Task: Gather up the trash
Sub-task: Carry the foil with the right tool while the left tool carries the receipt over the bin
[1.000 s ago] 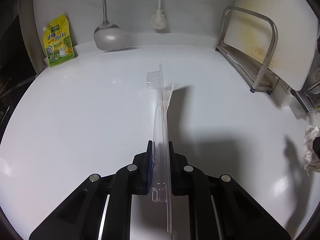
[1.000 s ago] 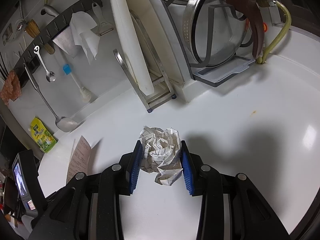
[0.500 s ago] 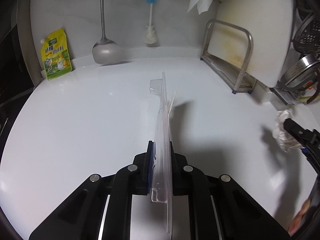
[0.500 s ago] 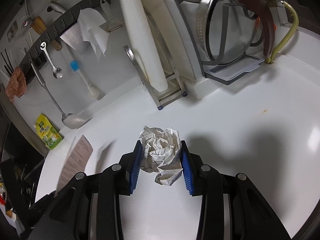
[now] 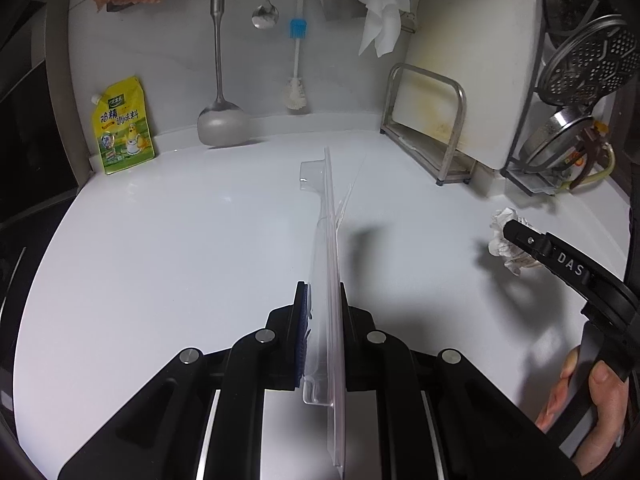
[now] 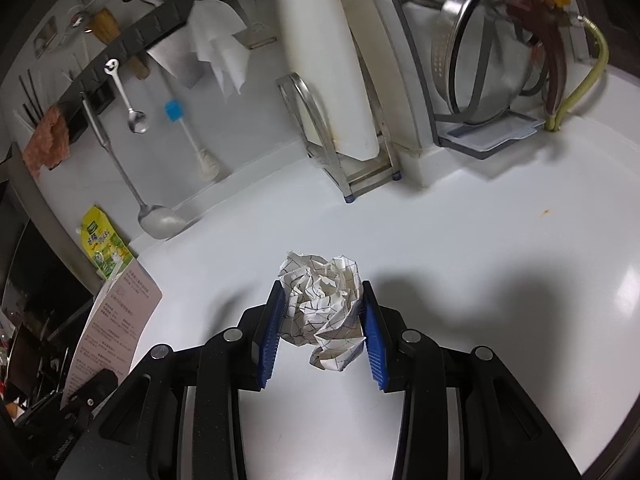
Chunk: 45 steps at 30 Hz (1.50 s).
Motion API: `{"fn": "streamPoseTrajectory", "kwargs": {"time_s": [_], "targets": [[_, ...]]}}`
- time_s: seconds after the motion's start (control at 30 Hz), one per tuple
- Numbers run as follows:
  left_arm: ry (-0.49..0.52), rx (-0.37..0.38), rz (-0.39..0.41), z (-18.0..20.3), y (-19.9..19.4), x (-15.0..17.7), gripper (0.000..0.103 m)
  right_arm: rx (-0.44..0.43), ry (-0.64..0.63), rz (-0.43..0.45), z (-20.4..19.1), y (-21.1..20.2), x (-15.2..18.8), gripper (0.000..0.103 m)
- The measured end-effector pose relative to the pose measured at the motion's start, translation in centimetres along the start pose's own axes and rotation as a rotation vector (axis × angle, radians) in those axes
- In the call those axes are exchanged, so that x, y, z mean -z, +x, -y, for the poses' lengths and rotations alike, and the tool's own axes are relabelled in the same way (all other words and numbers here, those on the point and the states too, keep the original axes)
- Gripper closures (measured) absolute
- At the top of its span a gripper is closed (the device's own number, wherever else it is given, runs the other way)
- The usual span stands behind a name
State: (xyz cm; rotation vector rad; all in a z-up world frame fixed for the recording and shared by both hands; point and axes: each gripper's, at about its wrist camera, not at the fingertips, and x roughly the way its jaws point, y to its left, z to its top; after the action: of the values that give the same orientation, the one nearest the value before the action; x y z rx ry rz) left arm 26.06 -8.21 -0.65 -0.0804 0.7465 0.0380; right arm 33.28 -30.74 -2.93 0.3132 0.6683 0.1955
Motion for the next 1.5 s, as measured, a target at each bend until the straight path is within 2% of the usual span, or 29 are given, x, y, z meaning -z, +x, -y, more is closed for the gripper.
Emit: {"fn": "streamPoseTrajectory", "kwargs": {"time_s": [0.2, 0.3, 0.4, 0.7, 0.87, 1.0, 1.5], "targets": [[0.041, 0.008, 0.017, -1.2, -2.7, 1.7, 0.09, 0.022, -0.056, 0.022, -1.8, -3.5, 2.7, 0.067], [0.06, 0.007, 0.024, -2.1, -4.0, 2.7, 0.09, 0.002, -0.035, 0.027, -2.4, -5.2, 4.1, 0.067], [0.089, -0.001, 0.041, -2.9, -5.7, 3.9, 0.09, 0.007, -0.071, 0.07, -4.0, -8.4, 6.0, 0.067], [0.111, 0.028, 0.031, -5.4, -9.9, 8.8, 0.09, 0.044, -0.043, 0.067, -5.9, -16.5, 15.1, 0.067], [0.096, 0.069, 0.044, -6.1, -12.4, 10.8, 0.09, 0.049, -0.022, 0.07, -6.8, -19.2, 18.8, 0.067], [0.098, 0.098, 0.055, -6.4, -14.2, 12.5, 0.09, 0.066, -0.057, 0.061, -8.1, -21.0, 21.4, 0.067], [0.158, 0.202, 0.054, -6.2, -18.4, 19.2, 0.09, 0.111, -0.116, 0.032, -9.7, -26.4, 28.3, 0.067]]}}
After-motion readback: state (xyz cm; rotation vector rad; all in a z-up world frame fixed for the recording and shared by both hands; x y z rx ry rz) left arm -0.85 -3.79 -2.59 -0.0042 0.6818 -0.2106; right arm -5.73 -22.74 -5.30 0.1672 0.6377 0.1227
